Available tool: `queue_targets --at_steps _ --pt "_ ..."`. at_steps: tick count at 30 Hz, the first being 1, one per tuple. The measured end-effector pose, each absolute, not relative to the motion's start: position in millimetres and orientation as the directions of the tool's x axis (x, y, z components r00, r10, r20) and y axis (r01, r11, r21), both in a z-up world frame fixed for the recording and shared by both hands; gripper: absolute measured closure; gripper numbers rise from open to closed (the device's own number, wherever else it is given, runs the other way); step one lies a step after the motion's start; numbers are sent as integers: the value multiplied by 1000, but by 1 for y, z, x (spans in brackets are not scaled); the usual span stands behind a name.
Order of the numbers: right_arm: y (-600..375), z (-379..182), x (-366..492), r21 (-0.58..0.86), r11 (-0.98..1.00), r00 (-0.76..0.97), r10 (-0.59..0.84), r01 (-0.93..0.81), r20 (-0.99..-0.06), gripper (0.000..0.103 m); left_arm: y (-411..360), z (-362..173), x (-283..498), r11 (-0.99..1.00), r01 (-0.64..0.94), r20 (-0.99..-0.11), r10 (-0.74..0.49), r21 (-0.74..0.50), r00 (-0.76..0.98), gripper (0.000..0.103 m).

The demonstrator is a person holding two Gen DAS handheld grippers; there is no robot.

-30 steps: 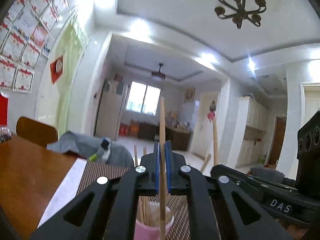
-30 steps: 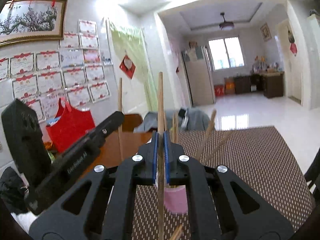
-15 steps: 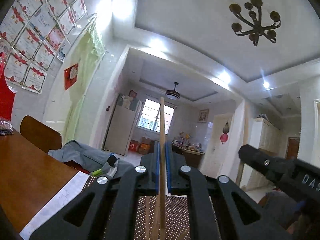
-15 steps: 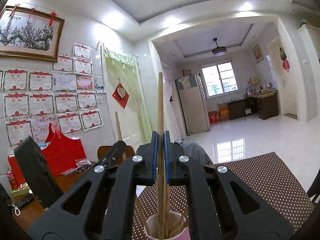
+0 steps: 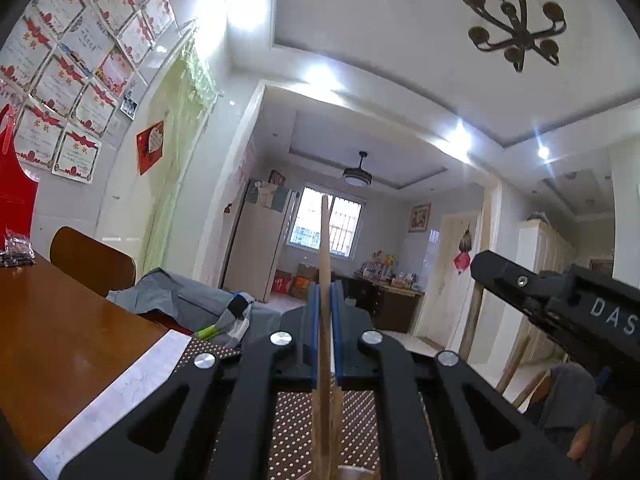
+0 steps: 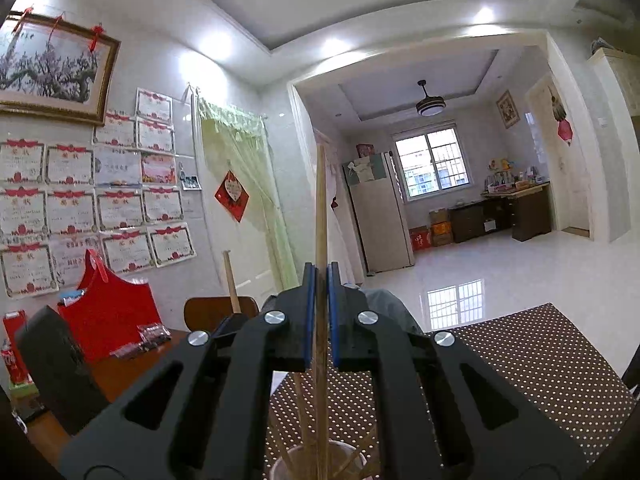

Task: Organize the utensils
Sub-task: 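Lower the chopstick into the pink cup and open the right gripper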

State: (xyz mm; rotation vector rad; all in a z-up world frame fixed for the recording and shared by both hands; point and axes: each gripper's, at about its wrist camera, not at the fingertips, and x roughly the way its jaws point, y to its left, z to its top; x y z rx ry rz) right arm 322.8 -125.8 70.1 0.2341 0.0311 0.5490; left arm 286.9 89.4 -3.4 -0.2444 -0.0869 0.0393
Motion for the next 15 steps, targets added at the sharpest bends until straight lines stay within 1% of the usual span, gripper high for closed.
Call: queue_targets --at_steps 1,2,3,7,10,15 --pt "-125 69 323 226 829 854 519 -512 29 97 91 -4 287 970 -30 73 49 -242 996 94" --pt "-125 67 323 226 829 854 520 -511 23 97 93 -3 286 969 -29 61 46 -247 997 82" --pt "-125 66 322 226 829 853 521 -512 20 97 94 -3 286 967 -31 55 47 -253 997 77" --pt "-124 64 316 212 832 852 523 -513 8 96 103 1 277 961 -41 42 54 -272 998 76" --pt "-123 63 311 206 834 852 523 -511 -2 96 105 3 270 965 -53 29 63 -257 998 69" --pt "-121 58 305 200 841 855 517 -502 -29 96 111 5 260 967 -80 -12 79 -243 997 64"
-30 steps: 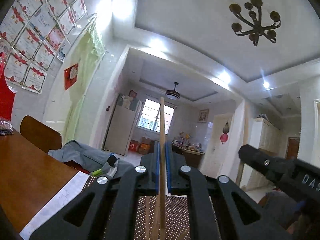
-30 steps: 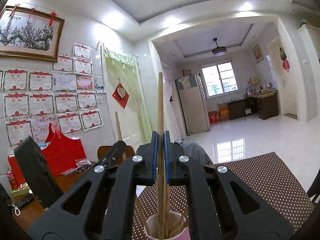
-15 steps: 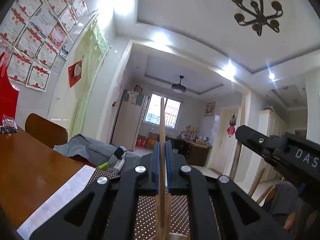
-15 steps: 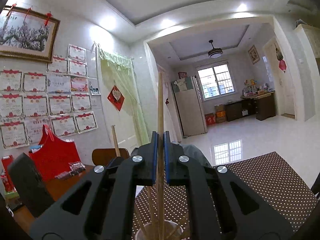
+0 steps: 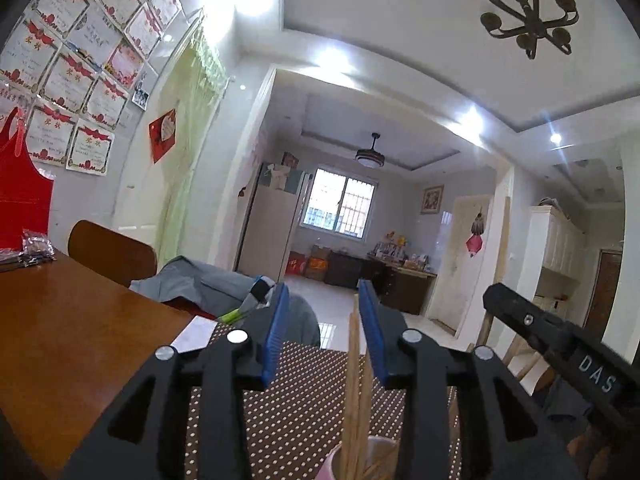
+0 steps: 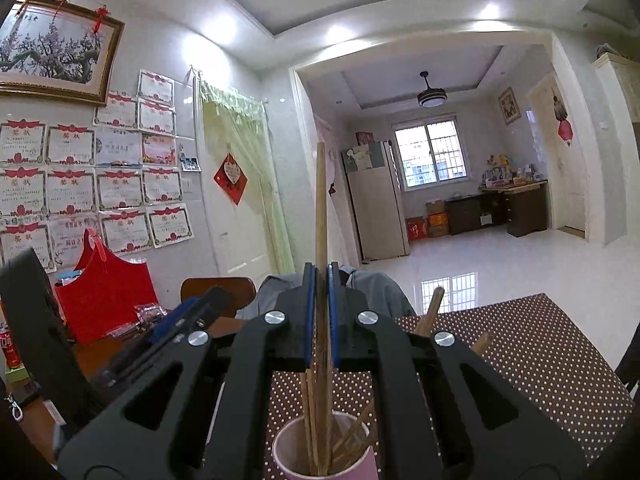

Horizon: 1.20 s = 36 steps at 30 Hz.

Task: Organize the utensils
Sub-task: 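Lower the chopstick into the pink cup and open the right gripper, then move the right gripper back down to the chopstick pile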

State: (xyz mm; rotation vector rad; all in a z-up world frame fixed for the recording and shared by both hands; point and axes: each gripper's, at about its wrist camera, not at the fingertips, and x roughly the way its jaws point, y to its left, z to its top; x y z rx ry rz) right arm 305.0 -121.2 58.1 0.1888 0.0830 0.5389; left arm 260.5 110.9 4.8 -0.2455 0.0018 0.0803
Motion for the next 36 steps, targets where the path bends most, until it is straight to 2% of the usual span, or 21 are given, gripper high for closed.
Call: queue_targets --at_steps 9,16,18,20,22,29,36 --pt "-119 43 298 191 857 857 504 -479 -109 96 114 5 248 973 -128 -107 109 -192 988 60" --pt "-116 33 293 176 874 857 481 -452 -187 95 109 3 236 978 -104 -174 72 -182 982 50" --pt "-116 31 290 174 877 854 478 -448 -206 91 105 2 233 981 -94 -195 60 -169 979 50" --pt "-120 32 286 179 879 854 474 -443 -213 70 104 2 226 982 -88 -213 51 -165 976 49" --pt "-124 34 278 171 885 860 463 -434 -214 55 104 2 220 981 -84 -226 43 -173 973 49" --pt "-144 32 251 127 891 851 454 -436 -263 55 96 -4 193 989 -55 -289 13 -136 957 44" --pt "-154 -4 228 61 873 764 455 -483 -457 55 86 -26 178 992 -22 -402 -30 -122 915 44"
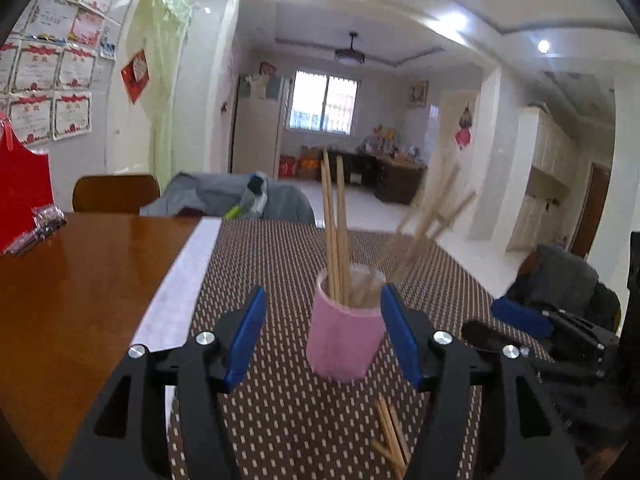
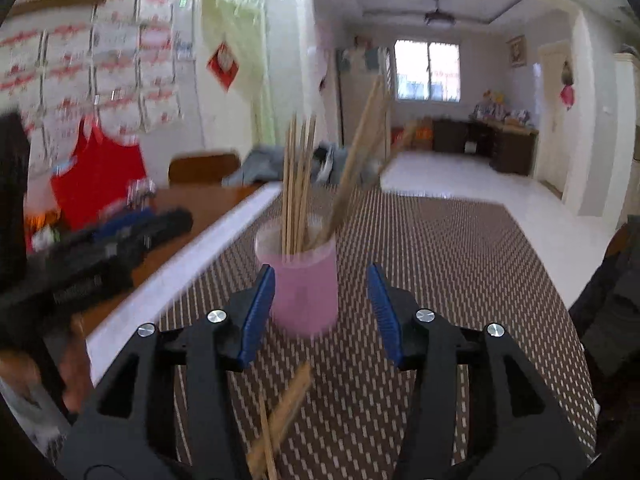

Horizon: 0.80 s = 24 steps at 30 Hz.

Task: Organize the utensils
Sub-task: 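Move the right gripper back down to the chopstick pile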

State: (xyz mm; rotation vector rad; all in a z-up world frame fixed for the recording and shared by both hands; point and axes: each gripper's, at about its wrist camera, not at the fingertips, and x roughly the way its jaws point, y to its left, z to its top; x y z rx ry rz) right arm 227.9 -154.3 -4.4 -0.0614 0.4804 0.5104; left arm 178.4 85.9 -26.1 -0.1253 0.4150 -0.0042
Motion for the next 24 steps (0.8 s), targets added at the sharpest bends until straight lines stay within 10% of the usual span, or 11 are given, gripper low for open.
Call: queue_targets --at_steps 17,24 --pt "-141 -97 178 -30 770 446 337 -637 -829 56 65 -76 157 998 26 -633 -53 -52 772 44" --pt "-145 -104 192 -25 787 441 319 -617 -839 82 63 -84 164 998 32 -674 -56 -47 736 44"
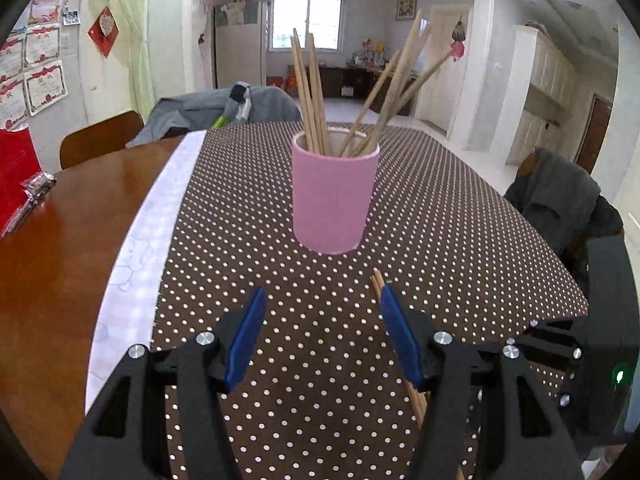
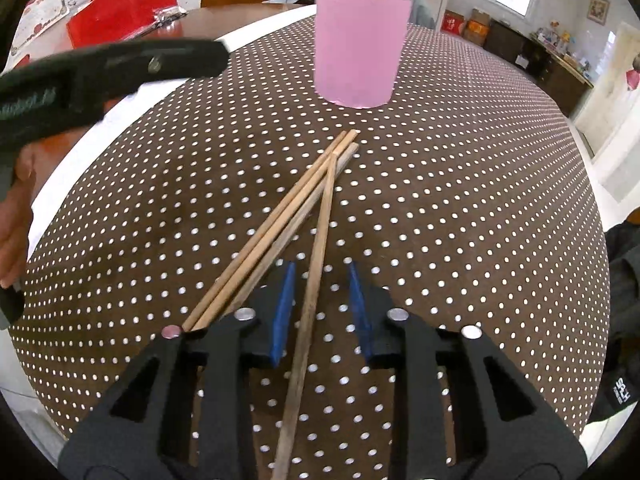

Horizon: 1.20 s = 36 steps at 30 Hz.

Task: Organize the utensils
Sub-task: 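Move the right gripper back down to the chopstick pile, then close the right gripper on a single wooden chopstick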

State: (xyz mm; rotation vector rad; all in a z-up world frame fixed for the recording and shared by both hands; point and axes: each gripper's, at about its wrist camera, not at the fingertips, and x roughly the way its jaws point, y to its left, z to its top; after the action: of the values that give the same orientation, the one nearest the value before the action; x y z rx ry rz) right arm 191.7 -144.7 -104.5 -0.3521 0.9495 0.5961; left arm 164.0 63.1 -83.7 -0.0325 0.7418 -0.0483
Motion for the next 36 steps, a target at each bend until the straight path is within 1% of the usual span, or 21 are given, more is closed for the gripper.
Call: queue_targets --at_steps 1,2,5,9,15,20,26,31,36 --pt "-147 -105 195 -21 794 445 319 -608 -837 90 62 -85 166 998 37 -683 -60 -48 728 44" --pt "-150 -104 199 -18 798 449 320 -602 -834 92 60 -88 168 998 41 -695 -63 -49 716 44" --pt "-158 -105 212 9 813 454 334 -582 -826 94 56 -100 177 996 63 -738 -91 -65 668 44" --pt "-167 -105 229 44 828 457 352 -559 -817 94 43 -117 184 993 101 -786 -108 -58 609 44" --pt "-166 -102 242 76 834 459 374 -546 -806 94 28 -137 193 991 132 -833 -84 -14 547 44" --pt "-164 -100 245 89 834 457 384 -544 -802 94 24 -145 198 991 129 -843 -54 19 535 44" --pt "-165 -98 247 103 834 452 392 -542 -802 94 18 -143 200 992 122 -848 -44 24 528 44" --pt "-166 -98 246 99 834 448 387 -542 -806 94 9 -141 206 992 114 -858 -10 57 514 44" --pt "-168 -96 244 84 837 441 367 -541 -819 94 15 -139 209 992 106 -869 2 62 494 44"
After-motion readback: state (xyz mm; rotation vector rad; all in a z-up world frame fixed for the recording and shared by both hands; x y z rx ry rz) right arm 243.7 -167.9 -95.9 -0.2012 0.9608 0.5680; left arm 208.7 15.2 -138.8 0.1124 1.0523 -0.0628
